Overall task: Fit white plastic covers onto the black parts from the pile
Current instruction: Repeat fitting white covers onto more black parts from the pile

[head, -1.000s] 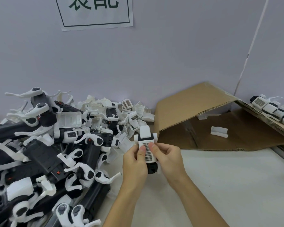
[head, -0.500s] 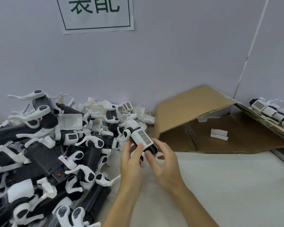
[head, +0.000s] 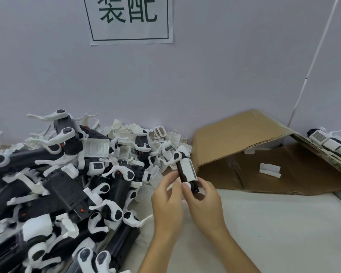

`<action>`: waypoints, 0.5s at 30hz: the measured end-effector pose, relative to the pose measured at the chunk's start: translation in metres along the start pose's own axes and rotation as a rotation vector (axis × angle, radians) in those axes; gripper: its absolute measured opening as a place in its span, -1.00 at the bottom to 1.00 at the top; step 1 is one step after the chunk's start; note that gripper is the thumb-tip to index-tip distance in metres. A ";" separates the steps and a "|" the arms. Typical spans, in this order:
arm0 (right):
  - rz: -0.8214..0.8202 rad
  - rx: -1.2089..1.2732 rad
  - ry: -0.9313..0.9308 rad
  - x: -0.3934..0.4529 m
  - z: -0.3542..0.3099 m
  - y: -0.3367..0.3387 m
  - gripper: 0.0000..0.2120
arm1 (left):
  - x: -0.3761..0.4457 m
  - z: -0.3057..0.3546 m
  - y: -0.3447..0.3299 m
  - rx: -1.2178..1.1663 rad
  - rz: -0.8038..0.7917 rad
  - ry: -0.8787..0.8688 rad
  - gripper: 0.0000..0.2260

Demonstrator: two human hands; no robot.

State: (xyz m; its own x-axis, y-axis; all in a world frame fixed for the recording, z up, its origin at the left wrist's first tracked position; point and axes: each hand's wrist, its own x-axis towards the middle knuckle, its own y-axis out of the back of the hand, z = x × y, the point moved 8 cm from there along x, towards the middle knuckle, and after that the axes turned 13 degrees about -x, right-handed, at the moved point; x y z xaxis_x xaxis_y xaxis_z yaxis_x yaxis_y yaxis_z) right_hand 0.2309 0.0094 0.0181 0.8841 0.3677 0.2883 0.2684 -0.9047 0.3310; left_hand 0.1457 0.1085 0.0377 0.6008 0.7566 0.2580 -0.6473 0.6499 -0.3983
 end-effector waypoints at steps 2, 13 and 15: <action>0.006 -0.054 -0.087 0.001 0.003 0.001 -0.91 | -0.002 0.005 0.000 0.157 -0.004 -0.084 -0.72; -0.376 0.580 -0.478 0.047 -0.044 -0.023 -0.80 | -0.007 0.016 0.016 0.085 0.238 -0.195 -0.81; -0.258 0.765 -0.330 0.083 -0.081 0.005 -0.72 | -0.007 0.015 0.015 0.084 0.229 -0.171 -0.82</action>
State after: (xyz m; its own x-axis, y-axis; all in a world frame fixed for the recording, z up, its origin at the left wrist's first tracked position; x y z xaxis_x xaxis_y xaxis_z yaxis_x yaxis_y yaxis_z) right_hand 0.2744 0.0525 0.1168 0.7942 0.6070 -0.0262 0.5542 -0.7415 -0.3783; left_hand 0.1244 0.1140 0.0426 0.3512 0.8807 0.3177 -0.7980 0.4591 -0.3905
